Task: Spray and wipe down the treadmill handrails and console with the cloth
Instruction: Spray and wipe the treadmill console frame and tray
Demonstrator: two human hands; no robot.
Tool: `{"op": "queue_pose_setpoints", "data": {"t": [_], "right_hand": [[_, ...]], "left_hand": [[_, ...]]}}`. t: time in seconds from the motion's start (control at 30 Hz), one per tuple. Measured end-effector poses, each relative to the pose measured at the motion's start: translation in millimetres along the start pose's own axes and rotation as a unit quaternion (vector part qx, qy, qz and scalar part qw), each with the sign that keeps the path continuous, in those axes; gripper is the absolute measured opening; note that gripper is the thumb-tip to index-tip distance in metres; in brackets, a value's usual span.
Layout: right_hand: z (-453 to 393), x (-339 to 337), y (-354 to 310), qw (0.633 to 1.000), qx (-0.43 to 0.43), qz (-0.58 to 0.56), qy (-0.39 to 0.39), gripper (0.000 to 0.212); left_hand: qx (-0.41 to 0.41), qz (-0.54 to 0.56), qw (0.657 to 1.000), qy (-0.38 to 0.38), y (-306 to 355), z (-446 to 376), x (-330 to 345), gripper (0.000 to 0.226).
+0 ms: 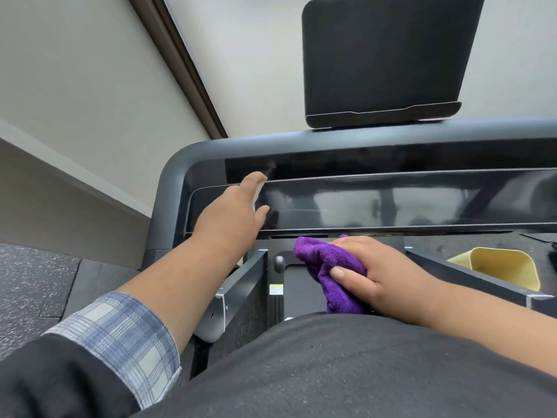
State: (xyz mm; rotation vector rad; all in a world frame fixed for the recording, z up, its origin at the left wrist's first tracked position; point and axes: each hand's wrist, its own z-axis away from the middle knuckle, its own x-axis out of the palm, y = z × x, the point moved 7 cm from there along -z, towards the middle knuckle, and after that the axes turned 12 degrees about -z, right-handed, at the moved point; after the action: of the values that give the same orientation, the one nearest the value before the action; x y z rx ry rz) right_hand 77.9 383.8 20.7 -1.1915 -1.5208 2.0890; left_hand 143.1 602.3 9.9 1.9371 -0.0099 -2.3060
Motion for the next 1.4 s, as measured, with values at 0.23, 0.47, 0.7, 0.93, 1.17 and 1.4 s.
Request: {"op": "queue_pose_setpoints", "data": {"t": [0.23,0.47,0.7,0.93,1.17,1.4], "right_hand": [[39,-38,19,1.000,0.016,-0.014,0.023,0.046],[82,-85,47,0.999,0.025,-0.026,0.041,0.040],[117,-129,71,0.997,0.024,-0.034,0.058,0.042],[152,-163,101,0.993,0.046,-0.059,0.094,0.047],[171,-180,121,0.988,0.060,-0.088,0.108,0.051],[178,-200,132,0.979,0.072,-0.122,0.149,0.049]], "left_hand": [[0.110,-0.052,0.993,-0.002,122,-20,7,0.047],[0.149,-0.086,0.985,0.001,203,-34,26,0.044],[0.185,-0.121,0.975,0.014,281,-31,27,0.051],[0.241,-0.115,0.964,0.008,371,-37,38,0.047],[0.255,-0.116,0.960,0.001,401,-48,50,0.038],[0.202,-0.077,0.976,-0.007,384,-45,49,0.053]]}}
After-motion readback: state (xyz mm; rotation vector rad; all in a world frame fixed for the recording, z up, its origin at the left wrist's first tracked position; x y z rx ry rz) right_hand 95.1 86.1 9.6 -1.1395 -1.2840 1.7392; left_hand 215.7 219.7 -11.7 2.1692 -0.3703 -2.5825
